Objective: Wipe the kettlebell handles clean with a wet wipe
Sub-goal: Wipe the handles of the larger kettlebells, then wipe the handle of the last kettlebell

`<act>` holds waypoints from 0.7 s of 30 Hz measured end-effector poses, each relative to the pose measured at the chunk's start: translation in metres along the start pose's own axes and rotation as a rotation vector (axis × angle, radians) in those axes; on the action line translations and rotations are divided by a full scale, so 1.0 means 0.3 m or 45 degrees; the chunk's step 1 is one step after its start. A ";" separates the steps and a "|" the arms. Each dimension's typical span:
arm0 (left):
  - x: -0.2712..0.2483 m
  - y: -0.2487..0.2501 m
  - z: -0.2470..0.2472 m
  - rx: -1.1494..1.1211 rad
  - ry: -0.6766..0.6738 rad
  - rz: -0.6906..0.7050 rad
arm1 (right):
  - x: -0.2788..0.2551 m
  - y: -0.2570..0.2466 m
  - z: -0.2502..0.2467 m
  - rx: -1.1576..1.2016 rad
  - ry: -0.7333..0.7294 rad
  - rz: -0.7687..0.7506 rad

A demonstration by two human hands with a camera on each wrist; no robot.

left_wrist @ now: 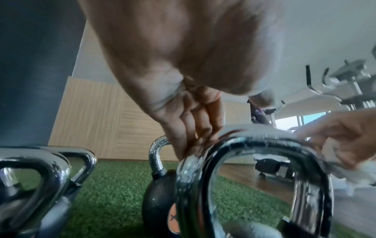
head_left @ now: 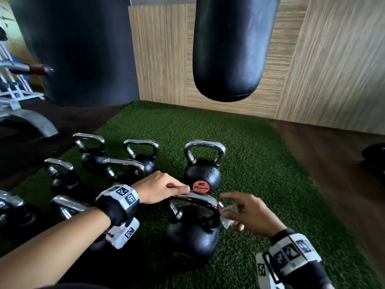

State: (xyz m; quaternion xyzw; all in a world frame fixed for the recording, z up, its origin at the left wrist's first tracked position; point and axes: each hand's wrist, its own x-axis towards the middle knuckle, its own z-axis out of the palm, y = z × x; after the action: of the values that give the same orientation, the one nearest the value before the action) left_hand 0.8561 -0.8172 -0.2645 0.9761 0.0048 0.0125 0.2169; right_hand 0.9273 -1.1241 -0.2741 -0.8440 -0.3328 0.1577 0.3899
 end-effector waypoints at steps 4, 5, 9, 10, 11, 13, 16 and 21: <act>0.098 0.043 -0.058 0.014 -0.156 -0.107 | 0.083 -0.012 -0.096 0.381 0.215 0.097; 0.132 0.053 -0.069 0.029 -0.163 -0.102 | 0.118 -0.015 -0.116 0.447 0.228 0.109; 0.273 0.027 -0.047 0.084 -0.234 -0.119 | 0.302 0.024 -0.191 0.592 0.329 0.112; 0.309 0.006 -0.024 0.104 -0.290 -0.140 | 0.353 0.044 -0.210 0.582 0.361 0.108; 0.346 -0.016 0.001 0.121 -0.350 -0.159 | 0.404 0.067 -0.228 0.587 0.385 0.098; 0.427 -0.057 0.050 0.145 -0.417 -0.197 | 0.498 0.119 -0.259 0.626 0.401 0.073; 0.559 -0.089 0.114 0.144 -0.347 -0.253 | 0.622 0.176 -0.292 0.693 0.388 0.070; 0.718 -0.092 0.269 -0.121 -0.012 -0.552 | 0.780 0.187 -0.342 0.802 0.289 0.129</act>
State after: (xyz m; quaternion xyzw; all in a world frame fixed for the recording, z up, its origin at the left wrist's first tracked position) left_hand 1.0733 -0.8231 -0.3444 0.9409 0.2130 -0.0388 0.2604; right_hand 1.1763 -1.0472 -0.2524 -0.7099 -0.1797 0.1770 0.6576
